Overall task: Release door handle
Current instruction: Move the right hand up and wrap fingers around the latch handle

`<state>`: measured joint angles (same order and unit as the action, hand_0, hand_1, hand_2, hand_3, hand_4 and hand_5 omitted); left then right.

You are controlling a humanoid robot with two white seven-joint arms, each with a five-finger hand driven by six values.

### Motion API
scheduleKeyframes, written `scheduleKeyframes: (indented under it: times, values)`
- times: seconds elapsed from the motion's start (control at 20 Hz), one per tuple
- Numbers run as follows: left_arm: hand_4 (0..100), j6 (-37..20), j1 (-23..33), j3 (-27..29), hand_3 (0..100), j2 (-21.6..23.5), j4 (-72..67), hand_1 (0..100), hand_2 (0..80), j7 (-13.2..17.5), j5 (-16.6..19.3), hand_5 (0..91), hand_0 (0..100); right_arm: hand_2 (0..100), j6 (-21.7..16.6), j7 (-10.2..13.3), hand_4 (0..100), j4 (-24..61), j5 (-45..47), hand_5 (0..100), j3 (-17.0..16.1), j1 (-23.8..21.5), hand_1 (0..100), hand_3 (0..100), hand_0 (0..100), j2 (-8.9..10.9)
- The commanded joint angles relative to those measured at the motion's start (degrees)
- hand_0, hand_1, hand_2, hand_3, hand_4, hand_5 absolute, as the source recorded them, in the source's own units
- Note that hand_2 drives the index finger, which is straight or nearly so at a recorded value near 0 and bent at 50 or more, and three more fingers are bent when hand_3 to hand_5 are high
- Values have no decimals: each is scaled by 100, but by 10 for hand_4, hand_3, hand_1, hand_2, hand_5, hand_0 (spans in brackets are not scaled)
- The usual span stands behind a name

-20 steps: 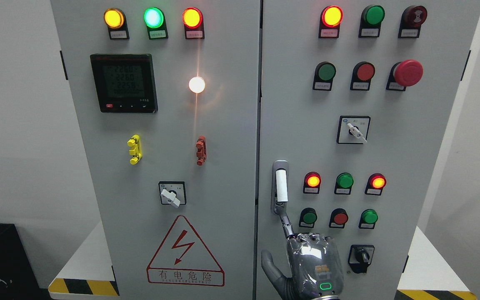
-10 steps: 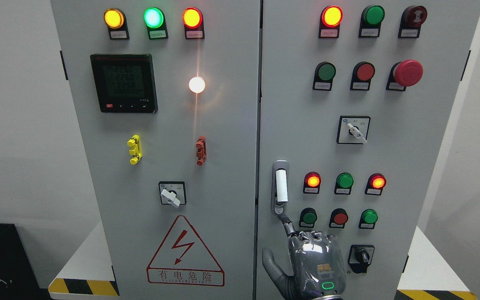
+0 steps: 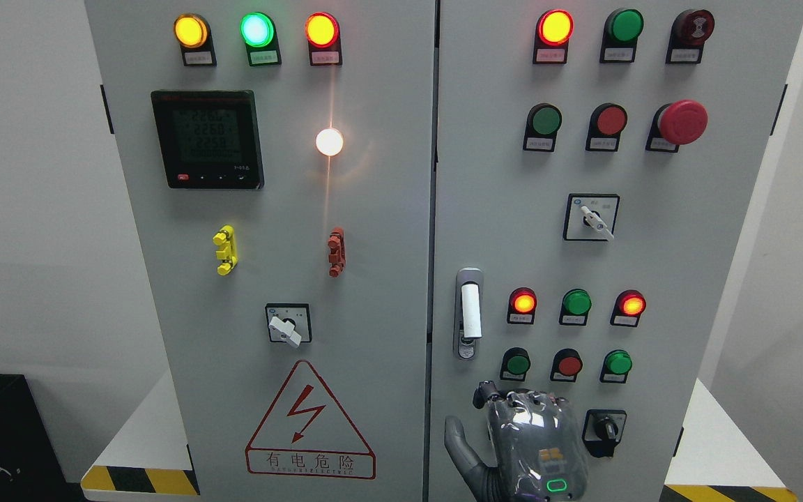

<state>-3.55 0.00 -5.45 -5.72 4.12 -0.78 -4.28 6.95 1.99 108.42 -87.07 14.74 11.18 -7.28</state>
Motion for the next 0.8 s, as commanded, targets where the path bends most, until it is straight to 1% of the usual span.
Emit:
scheduleKeyframes:
  times: [0.0,0.05,0.15,0.2,0.3,0.45,0.55,0.75]
  values:
    - [0,-5,97,0,0,1,1,556,0,-1,-3,0,120,733,-1,-32,975,276,14,1000,-32,-72,225,1000,501,7]
    - [0,-5,97,0,0,1,1,556,0,-1,-3,0,120,752,-1,-40,980,285,14,1000,-32,-64,222,1000,499,-1]
    - [0,-5,97,0,0,1,1,556,0,-1,-3,0,120,845,-1,-40,1000,303,14,1000,-32,-46,208,1000,492,7]
    - [0,-5,97,0,0,1,1,556,0,-1,-3,0,120,861,8,-49,1000,303,14,1000,-24,-28,205,1000,487,7]
    - [0,-5,97,0,0,1,1,556,0,-1,-3,0,120,907,17,-198,1000,312,14,1000,-32,-20,199,1000,464,7]
    - [0,-5,97,0,0,1,1,556,0,-1,-3,0,120,926,17,-243,1000,312,14,1000,-24,42,197,1000,436,7]
    - [0,-5,97,0,0,1,-7,556,0,-1,-3,0,120,933,17,-260,1000,303,14,1000,-24,130,198,1000,397,7]
    - [0,-5,97,0,0,1,1,556,0,-1,-3,0,120,943,34,-278,1000,268,14,1000,-24,384,185,1000,338,7]
